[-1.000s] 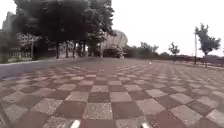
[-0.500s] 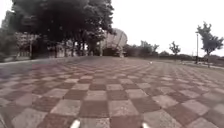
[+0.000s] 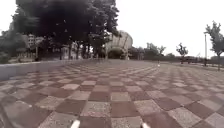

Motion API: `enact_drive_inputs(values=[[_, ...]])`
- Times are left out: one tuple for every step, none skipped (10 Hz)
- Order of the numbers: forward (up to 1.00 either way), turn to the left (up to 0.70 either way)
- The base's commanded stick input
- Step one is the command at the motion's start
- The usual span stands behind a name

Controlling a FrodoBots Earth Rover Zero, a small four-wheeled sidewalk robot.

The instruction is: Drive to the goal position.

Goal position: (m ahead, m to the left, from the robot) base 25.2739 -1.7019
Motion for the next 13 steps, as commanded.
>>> enact_drive_inputs(values=[[0.70,0.02],[0.70,0.01],[0.70,0.02],[0.70,0.02],[0.70,0.02],[0.70,0.02],[0.70,0.02],[0.70,0.02],[0.70,0.02],[0.70,0.02],[0.70,0.01],[0.70,0.01],[0.70,0.02]])
